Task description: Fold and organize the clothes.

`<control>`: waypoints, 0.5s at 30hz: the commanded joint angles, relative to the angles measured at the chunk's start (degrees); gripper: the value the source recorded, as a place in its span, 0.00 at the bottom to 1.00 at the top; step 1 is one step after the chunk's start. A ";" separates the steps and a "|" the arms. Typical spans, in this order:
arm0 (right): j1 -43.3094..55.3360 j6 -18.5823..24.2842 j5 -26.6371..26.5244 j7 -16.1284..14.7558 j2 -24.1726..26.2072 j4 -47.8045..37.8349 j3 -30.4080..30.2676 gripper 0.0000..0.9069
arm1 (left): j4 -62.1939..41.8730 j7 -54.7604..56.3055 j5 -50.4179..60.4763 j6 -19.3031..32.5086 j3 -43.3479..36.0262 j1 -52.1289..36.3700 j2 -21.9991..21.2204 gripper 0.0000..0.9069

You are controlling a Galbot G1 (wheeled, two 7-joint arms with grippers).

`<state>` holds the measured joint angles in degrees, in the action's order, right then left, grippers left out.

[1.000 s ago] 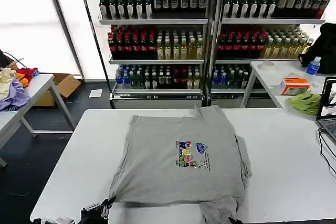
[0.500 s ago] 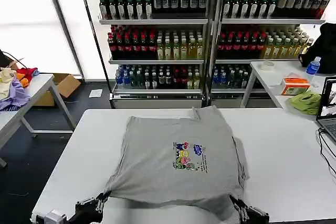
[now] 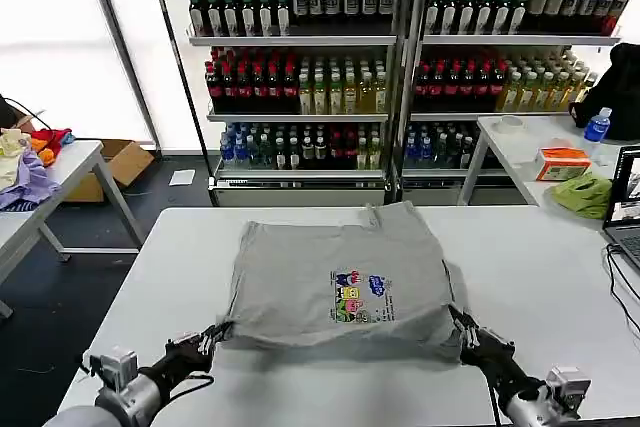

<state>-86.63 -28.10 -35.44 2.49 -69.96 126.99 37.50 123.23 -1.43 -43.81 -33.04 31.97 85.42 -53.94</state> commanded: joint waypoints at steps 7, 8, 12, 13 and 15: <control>14.94 0.07 9.90 -0.87 -2.35 -16.44 -9.10 1.00 | -21.70 0.05 -3.81 0.55 -12.56 -23.53 -1.74 1.00; 15.52 -0.36 10.03 -0.93 -2.74 -17.00 -9.77 1.00 | -22.71 -0.04 -2.77 0.59 -12.81 -24.37 -1.99 1.00; 15.91 -0.93 10.26 -1.30 -3.31 -17.33 -10.23 1.00 | -23.76 -0.05 -1.30 1.30 -12.57 -25.30 -2.15 1.00; 15.84 -0.99 10.41 -1.59 -3.27 -17.41 -10.13 1.00 | -23.60 -0.04 -1.26 1.24 -12.22 -25.16 -2.07 1.00; 15.51 -0.66 10.54 -2.05 -3.04 -17.14 -9.80 1.00 | -23.23 -0.06 -0.97 1.35 -11.15 -24.45 -1.80 1.00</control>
<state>-75.03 -28.65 -27.67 1.05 -72.21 114.30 30.35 106.87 -1.40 -45.63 -32.26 22.73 67.50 -55.65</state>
